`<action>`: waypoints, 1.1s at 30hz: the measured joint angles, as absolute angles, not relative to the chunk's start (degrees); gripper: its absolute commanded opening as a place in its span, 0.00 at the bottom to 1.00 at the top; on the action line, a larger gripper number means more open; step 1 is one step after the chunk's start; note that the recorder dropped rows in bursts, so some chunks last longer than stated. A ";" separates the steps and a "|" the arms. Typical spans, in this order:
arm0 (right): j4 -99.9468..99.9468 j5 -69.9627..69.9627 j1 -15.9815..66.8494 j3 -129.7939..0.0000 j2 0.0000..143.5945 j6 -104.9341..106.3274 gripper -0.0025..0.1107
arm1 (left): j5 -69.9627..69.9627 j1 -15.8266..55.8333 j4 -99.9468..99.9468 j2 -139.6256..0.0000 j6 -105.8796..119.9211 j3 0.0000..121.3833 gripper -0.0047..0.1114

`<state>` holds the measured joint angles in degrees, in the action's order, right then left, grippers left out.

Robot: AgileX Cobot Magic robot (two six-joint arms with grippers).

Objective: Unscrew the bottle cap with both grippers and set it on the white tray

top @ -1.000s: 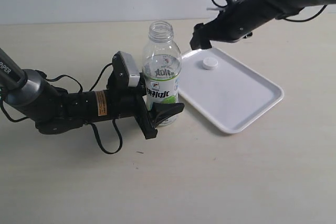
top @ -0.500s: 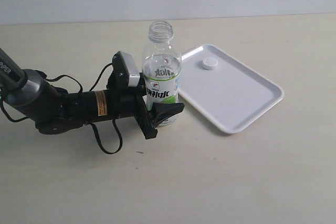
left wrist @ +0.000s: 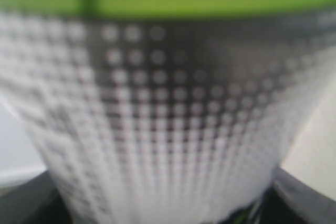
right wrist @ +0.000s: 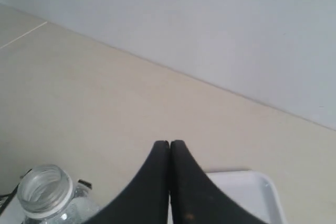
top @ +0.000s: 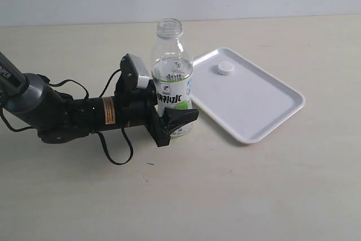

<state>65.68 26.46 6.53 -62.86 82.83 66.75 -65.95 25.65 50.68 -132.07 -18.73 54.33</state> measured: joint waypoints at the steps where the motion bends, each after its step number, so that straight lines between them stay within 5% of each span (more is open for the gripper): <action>1: 65.68 24.90 6.53 -62.01 81.50 66.75 0.02 | -65.95 25.65 50.68 -131.99 -19.05 54.33 0.05; 5: 65.15 22.68 6.53 -60.36 77.51 66.86 0.02 | -65.83 25.65 51.03 -131.86 -19.47 54.33 0.06; 8: 64.67 22.54 6.53 -60.10 76.06 66.86 0.02 | -65.83 25.65 51.03 -131.86 -19.53 54.33 0.16; 17: 64.54 22.54 6.53 -59.88 75.78 66.86 0.02 | -65.96 25.65 50.93 -131.86 -19.90 54.33 0.95; 33: 64.19 22.54 6.53 -59.62 75.78 66.97 0.02 | -67.08 23.97 55.21 -131.62 -22.08 54.09 0.94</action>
